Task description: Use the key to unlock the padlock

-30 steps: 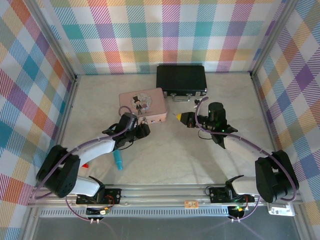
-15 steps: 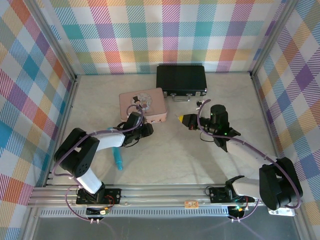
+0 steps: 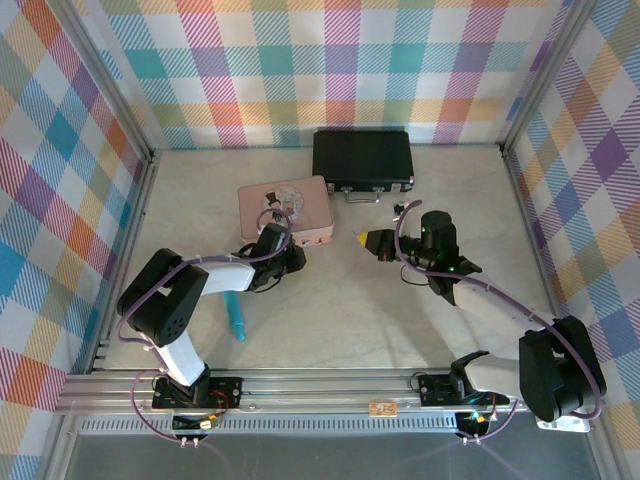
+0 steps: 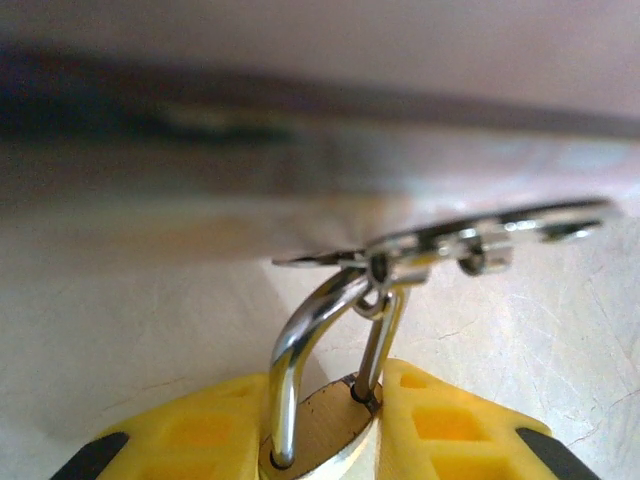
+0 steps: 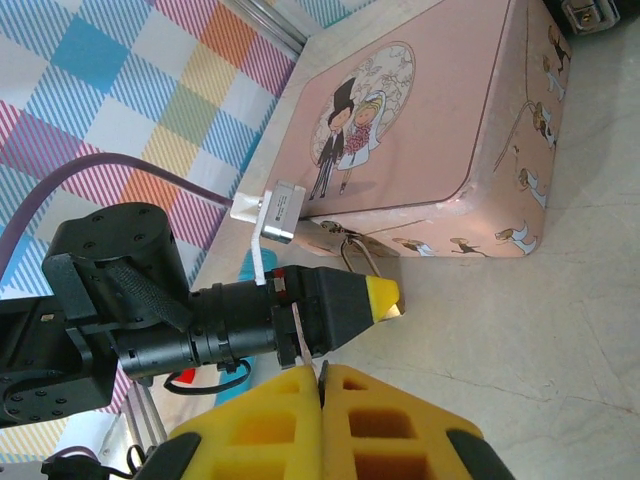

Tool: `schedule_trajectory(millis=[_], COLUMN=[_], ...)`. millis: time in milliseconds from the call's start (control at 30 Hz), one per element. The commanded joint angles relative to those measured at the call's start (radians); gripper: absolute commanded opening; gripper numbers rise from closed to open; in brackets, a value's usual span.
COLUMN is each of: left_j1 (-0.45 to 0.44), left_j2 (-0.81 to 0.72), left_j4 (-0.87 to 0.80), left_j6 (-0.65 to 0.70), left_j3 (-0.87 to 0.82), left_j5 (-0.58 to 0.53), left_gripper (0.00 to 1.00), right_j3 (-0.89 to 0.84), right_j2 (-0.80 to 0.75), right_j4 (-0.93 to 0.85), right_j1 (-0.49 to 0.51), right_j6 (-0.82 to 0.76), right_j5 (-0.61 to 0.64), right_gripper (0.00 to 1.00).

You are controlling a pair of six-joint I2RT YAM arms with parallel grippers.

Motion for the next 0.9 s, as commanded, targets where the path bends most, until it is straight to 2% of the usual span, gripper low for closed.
schedule_trajectory(millis=[0,167,300,567,867], left_j1=[-0.007,-0.009,-0.013,-0.013,-0.013], left_j2=[0.013,0.026,0.060,0.147,0.074], left_j4=[0.020,0.074,0.148,0.289,0.243], left_j6=[-0.012,0.001,0.042,0.044,-0.023], left_j3=[-0.027,-0.035,-0.057,-0.076,-0.081], left_j5=[-0.026,0.014,0.015,0.042,0.074], left_gripper=[0.21,0.38,0.41,0.23,0.00], right_j3=[-0.005,-0.006,-0.016,-0.024,-0.036], right_j2=[0.000,-0.003,-0.009,-0.030,-0.043], right_j4=[0.013,0.011,0.013,0.007,-0.001], right_j1=[0.006,0.005,0.006,0.005,0.005], right_j6=[-0.011,-0.012,-0.013,-0.013,-0.001], right_j5=[0.004,0.008,0.014,0.021,0.036], right_gripper=[0.00,0.00,0.00,0.00,0.00])
